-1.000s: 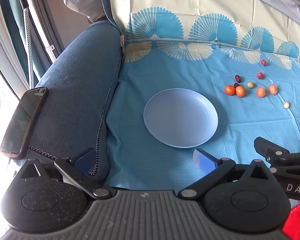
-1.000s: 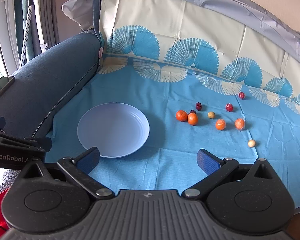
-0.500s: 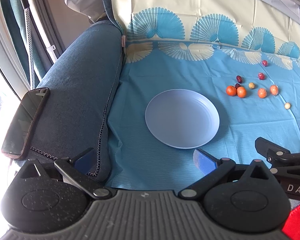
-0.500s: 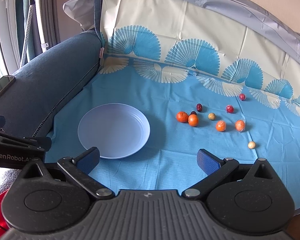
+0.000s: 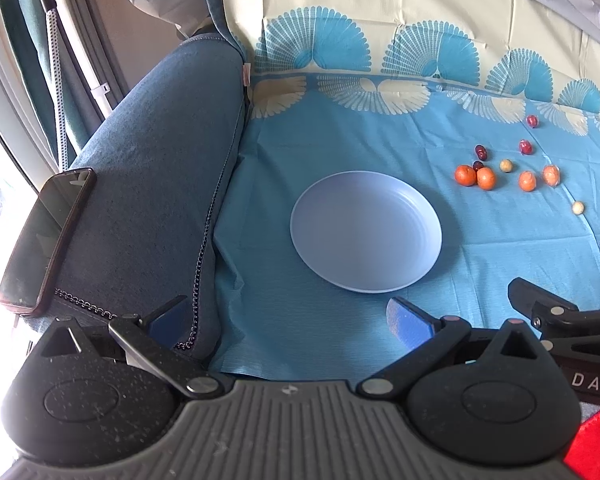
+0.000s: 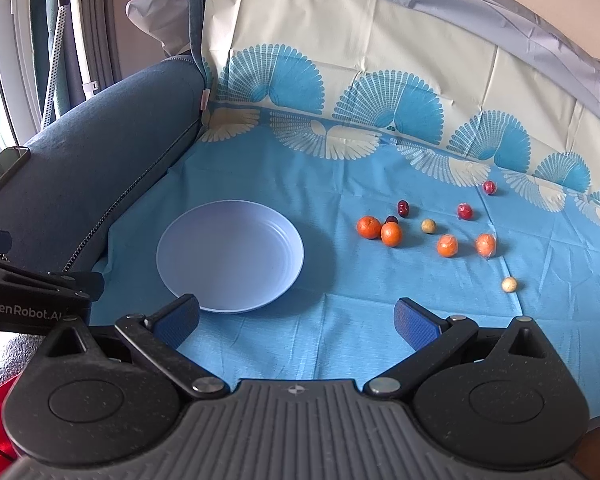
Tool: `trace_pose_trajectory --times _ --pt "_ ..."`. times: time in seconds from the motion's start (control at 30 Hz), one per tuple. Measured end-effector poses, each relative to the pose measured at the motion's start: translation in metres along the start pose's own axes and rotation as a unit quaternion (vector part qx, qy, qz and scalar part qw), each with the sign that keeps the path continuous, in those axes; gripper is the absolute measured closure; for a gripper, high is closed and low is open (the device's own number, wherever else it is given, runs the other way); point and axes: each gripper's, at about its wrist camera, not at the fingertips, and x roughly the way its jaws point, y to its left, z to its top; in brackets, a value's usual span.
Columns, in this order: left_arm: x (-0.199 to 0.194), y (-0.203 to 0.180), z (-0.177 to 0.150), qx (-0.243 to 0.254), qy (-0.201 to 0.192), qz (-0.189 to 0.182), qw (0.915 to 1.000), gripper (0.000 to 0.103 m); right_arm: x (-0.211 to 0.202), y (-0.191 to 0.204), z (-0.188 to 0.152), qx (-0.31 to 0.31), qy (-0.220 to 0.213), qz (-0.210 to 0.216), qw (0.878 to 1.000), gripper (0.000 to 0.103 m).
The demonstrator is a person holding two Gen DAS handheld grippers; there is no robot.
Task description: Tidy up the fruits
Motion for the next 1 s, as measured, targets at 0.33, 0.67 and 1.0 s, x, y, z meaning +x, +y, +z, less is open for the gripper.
trace_pose_trajectory --times 0.33,0.67,1.0 --pt "0.023 -0.028 0.02 0.011 0.001 -0.012 0.9999 0.0 0.028 -0.048 -0.014 0.073 -0.015 -0.062 0.995 0.001" --pt "0.108 -0.127 0.099 0.081 -0.011 -0.051 0.9953 0.0 0.115 -0.162 -0.019 0.205 -0.018 -0.139 0.969 0.001" --pt "0.246 -0.222 0.155 0.239 0.021 -0.058 0.9692 0.0 0.252 -0.2 -0.007 0.199 0.018 -0.154 0.968 0.001"
